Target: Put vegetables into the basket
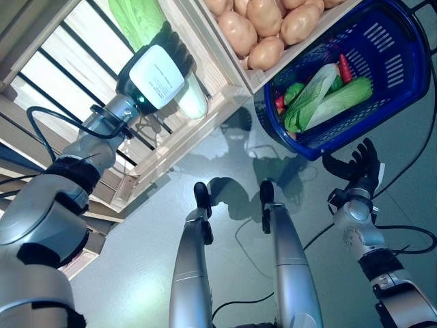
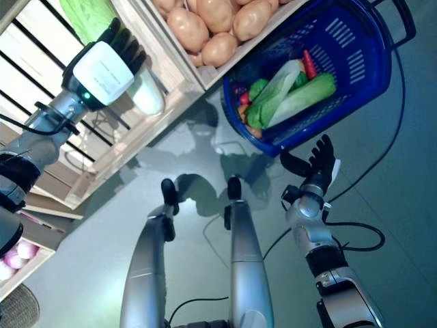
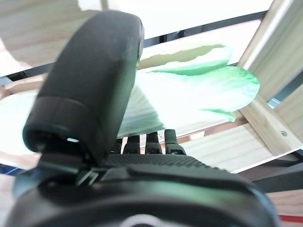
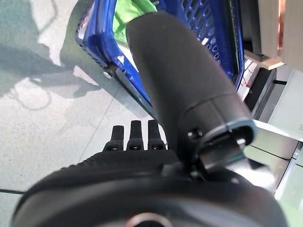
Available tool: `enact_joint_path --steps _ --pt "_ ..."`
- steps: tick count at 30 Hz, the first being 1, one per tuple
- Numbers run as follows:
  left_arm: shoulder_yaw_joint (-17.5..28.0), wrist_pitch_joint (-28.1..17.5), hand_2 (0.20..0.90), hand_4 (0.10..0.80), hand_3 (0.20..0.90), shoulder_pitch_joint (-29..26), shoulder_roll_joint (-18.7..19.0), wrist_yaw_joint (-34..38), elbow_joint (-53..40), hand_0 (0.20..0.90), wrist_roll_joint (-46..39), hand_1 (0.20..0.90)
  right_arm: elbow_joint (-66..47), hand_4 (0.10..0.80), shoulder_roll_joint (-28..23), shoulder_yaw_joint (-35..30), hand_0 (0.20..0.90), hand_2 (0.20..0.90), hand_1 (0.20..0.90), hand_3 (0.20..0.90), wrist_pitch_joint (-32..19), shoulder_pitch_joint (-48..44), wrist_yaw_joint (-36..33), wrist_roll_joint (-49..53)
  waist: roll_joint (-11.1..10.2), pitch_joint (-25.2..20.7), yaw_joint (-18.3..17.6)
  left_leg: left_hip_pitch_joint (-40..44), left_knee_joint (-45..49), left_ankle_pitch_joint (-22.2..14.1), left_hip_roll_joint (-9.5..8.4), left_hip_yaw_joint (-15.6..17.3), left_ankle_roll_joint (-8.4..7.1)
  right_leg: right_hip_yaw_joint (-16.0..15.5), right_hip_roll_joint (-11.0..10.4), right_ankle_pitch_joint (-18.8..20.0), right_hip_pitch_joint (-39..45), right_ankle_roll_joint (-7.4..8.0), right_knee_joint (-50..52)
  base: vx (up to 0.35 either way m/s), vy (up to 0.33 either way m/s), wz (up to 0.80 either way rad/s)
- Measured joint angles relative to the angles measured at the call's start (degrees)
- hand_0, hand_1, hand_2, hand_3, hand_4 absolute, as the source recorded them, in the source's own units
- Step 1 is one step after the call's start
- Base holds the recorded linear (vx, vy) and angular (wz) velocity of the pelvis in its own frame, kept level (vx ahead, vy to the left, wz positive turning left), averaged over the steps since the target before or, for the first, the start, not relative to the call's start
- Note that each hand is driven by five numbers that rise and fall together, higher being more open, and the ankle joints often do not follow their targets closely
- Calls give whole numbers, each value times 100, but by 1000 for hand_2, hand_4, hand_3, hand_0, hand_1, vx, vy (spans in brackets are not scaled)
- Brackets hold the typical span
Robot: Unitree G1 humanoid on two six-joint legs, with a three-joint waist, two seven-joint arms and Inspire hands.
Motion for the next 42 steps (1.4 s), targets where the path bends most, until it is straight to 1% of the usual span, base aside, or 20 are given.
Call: enact_joint_path --steps 1,2,3,12,28,33,36,38,42 --pt "30 38 900 800 900 -1 -16 0 -14 900 -8 900 -37 800 -7 0 900 900 900 900 2 0 0 0 -2 1 -4 -44 39 -13 2 0 1 3 0 0 -40 1 29 0 0 0" --pt "30 44 533 555 533 -4 -23 -4 -26 533 -18 533 -43 800 -7 0 900 900 900 900 3 -2 0 0 -2 1 -2 -54 47 -18 5 -1 6 3 4 1 -47 1 29 0 0 0" --pt "31 47 300 400 300 -2 -37 -18 -44 300 -32 300 -45 800 -7 0 900 900 900 900 12 0 0 0 -3 1 -1 -56 50 -18 7 -1 4 7 9 4 -48 5 27 0 0 0" --pt "34 161 300 400 300 -11 -38 -18 -56 300 -122 300 -107 800 -47 -10 900 900 900 900 58 8 0 0 -7 -1 -2 -61 58 -32 20 31 17 68 44 22 -70 26 19 -1 4 0" --pt "84 164 300 400 300 -7 -36 26 -98 300 -121 300 -140 800 -52 -19 900 900 900 900 57 21 0 -1 -12 -2 -1 -68 63 -23 22 46 5 90 52 37 -80 38 15 -10 -15 0" --pt "142 118 300 400 300 46 1 409 -156 300 -173 300 -343 800 -52 -16 900 900 900 900 57 132 1 -2 -35 -1 8 -9 34 -19 22 30 3 73 53 40 -6 40 -18 -8 -38 1" --pt "142 67 300 400 300 113 216 482 -537 300 -173 300 -349 800 -50 -17 900 900 900 900 57 178 1 -3 -66 1 14 142 -21 -18 20 28 3 65 51 46 153 43 -79 -22 -37 -1" --pt "235 67 300 400 300 210 322 527 -785 300 -182 300 -382 800 -37 -12 900 900 900 900 59 244 2 -5 -105 1 46 331 -155 17 11 32 -9 54 41 51 315 38 -150 0 0 0" --pt "267 58 300 400 300 467 567 775 -1209 300 -244 300 -432 800 -16 3 900 900 900 900 60 437 41 -16 -149 -1 104 914 -578 145 18 4 -57 -33 40 82 844 -7 -387 -6 -18 1"
